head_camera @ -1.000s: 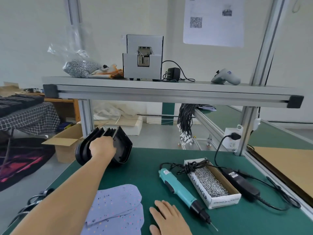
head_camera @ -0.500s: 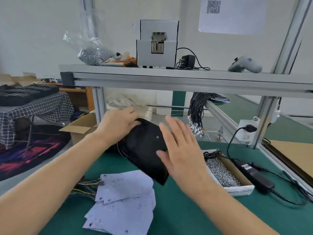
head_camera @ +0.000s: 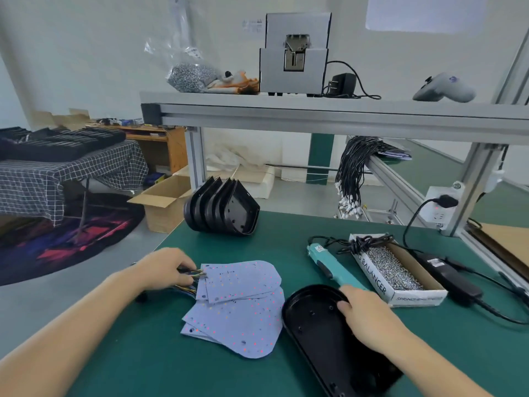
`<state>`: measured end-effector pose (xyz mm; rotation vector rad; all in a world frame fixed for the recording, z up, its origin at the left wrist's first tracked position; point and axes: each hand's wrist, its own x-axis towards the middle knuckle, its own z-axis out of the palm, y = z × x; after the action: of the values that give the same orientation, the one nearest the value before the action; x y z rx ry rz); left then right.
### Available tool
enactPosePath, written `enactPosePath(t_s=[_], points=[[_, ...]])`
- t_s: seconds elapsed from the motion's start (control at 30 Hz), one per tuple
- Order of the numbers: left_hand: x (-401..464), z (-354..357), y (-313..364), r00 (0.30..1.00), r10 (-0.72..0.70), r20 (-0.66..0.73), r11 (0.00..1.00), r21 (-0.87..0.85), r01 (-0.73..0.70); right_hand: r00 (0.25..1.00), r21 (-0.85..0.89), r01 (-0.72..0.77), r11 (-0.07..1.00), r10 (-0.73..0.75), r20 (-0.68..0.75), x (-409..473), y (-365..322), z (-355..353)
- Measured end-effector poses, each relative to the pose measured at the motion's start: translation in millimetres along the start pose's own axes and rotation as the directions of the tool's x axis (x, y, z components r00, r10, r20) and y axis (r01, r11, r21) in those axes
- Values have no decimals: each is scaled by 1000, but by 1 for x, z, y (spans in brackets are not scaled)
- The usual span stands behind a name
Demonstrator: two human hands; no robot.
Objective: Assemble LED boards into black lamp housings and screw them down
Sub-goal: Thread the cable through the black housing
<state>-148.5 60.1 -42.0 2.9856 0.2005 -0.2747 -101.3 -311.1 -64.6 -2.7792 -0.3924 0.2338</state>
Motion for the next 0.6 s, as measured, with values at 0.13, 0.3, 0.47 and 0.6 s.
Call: enactPosePath(t_s=[0.13, 0.3, 0.47, 0.6], points=[[3, 11, -2, 991, -23, -129, 996, -88, 12, 996, -21, -86, 996, 86, -33, 2, 2, 6], [8, 13, 1, 950, -41, -309, 991, 113, 79, 984, 84, -86, 993, 98, -149, 14, -13, 9], [-9, 3, -2, 801, -68, -595, 981, -186, -55, 975, 106, -53, 993, 74, -209, 19, -19, 13], [-14, -9, -9, 750, -73, -658, 957, -259, -134, 966, 95, -73, 993, 94, -239, 21, -20, 13]])
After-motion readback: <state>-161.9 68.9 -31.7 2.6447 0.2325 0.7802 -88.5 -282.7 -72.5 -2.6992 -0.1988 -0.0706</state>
